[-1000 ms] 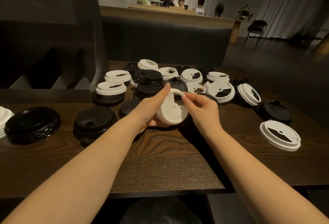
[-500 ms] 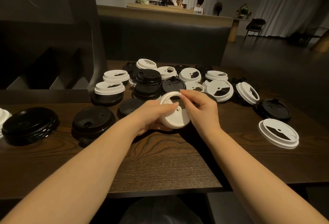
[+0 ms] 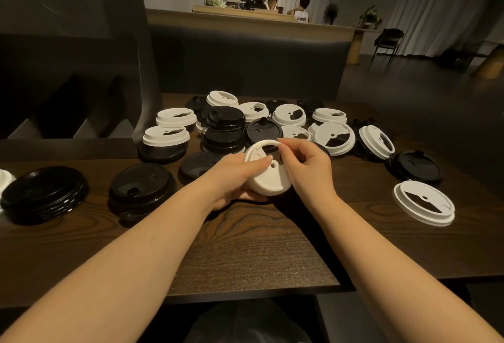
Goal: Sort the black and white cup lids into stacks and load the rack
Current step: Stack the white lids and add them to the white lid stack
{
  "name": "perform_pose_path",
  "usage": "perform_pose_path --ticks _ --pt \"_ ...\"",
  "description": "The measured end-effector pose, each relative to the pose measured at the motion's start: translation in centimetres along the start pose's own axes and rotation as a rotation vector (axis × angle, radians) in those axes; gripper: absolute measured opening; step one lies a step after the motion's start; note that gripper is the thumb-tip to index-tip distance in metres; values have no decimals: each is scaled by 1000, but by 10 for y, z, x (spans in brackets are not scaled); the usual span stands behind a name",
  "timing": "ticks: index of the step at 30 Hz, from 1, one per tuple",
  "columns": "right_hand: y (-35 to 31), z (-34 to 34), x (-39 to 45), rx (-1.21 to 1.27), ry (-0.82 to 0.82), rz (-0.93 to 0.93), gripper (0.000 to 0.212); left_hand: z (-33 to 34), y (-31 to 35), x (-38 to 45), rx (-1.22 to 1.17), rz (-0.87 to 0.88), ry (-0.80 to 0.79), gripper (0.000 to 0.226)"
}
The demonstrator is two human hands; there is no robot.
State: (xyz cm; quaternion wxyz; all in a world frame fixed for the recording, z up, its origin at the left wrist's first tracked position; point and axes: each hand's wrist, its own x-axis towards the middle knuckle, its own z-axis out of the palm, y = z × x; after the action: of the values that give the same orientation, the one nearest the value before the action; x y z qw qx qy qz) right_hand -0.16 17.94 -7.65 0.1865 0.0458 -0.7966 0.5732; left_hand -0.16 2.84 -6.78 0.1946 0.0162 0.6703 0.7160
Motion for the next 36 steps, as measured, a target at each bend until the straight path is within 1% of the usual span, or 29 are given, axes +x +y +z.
perform_pose_path --ticks 3,4,7,9,11,13,15,16,17,18,19,20,21,23,25,26,28,30,32,34,36 --pt "-3 -2 4 144 -62 125 26 -2 0 2 11 53 22 28" --pt "-4 -3 4 177 -85 143 25 -3 0 3 29 81 31 30" --pt "-6 -5 2 200 -97 130 19 -3 -2 4 29 128 28 33" --pt "-6 -6 1 195 -99 126 19 -2 -2 4 7 105 10 26" --pt "-7 -6 -1 106 -111 135 22 -2 -2 4 -34 69 -10 22" --pt "-7 -10 0 -48 -104 90 29 -3 -3 4 -94 44 -18 25" --pt "-7 -20 7 -179 -29 5 38 -3 -4 5 -150 31 -12 27" --pt "-7 -28 14 -296 33 14 39 -4 -4 5 -173 26 -8 26" --pt "-6 -38 21 -476 93 70 38 -4 -3 5 -194 22 -6 26" --pt "-6 -50 27 -703 122 196 43 -4 -3 5 -210 19 -7 25" --pt "-4 -63 32 -893 96 364 50 -4 -2 5 -222 15 -11 25" --pt "-3 -75 34 -1009 50 519 56 -4 -1 5 -233 9 -18 24" --pt "-2 -86 33 -1067 13 646 61 -3 -1 5 -243 2 -24 24" --pt "2 -104 25 -1092 -26 824 70 -3 0 5 -270 -14 -30 26" --pt "9 -115 19 -1050 -56 899 69 -2 0 6 -297 -19 -24 34" --pt "13 -117 17 -1042 -68 899 67 -3 0 6 -304 -16 -19 37" --pt "16 -113 13 -1097 -60 830 58 -3 0 6 -319 -8 -17 36" --pt "16 -103 9 -1174 -51 690 48 -2 1 6 -342 -6 -13 35" --pt "15 -90 5 -1183 -97 527 43 -3 1 5 -366 -5 -1 39" --pt "10 -82 1 -1062 -160 422 49 -3 1 5 -383 -3 8 37" --pt "8 -79 0 -929 -179 363 60 -4 2 6 -400 -6 19 26"
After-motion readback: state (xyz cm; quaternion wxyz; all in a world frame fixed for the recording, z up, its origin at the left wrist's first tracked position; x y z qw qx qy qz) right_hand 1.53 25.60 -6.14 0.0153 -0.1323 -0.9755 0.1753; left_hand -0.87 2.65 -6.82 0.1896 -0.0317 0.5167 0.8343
